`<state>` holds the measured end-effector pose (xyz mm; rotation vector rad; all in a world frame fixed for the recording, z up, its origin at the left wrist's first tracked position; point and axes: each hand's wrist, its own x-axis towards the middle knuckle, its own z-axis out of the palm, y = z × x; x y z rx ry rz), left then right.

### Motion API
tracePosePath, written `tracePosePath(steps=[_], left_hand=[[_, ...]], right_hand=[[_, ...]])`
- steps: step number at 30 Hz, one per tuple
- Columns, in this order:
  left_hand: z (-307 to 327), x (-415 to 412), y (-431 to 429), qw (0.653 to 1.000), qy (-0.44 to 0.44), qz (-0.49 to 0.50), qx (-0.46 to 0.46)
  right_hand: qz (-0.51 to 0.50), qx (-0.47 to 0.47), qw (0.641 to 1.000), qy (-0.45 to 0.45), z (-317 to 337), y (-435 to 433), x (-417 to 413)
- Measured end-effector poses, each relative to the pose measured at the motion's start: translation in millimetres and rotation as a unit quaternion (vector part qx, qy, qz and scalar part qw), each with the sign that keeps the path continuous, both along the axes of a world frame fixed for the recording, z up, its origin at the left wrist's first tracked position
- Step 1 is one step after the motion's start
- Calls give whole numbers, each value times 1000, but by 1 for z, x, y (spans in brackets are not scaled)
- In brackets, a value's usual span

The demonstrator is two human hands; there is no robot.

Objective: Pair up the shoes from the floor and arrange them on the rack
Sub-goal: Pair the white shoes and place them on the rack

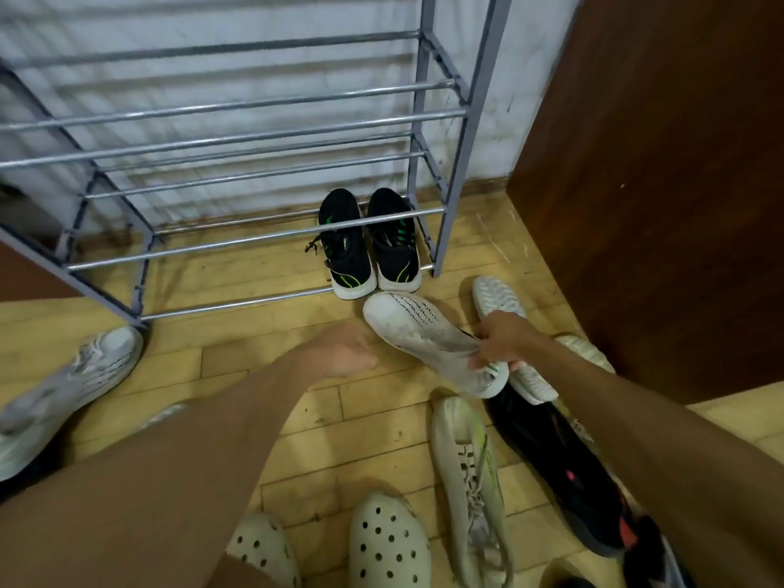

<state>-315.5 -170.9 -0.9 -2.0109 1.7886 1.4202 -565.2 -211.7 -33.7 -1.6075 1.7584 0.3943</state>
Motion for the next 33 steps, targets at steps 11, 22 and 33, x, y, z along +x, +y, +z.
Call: tracePosePath(steps=[11, 22, 33], left_hand=[[157, 10, 49, 964, 191, 171, -73], [265, 142, 133, 824, 279, 362, -336], [231, 265, 218, 779, 229, 487, -323]], right_hand=[[-7, -147, 950, -274, 190, 40, 59], [73, -172, 907, -377, 313, 100, 227], [170, -127, 932, -295, 292, 151, 379]])
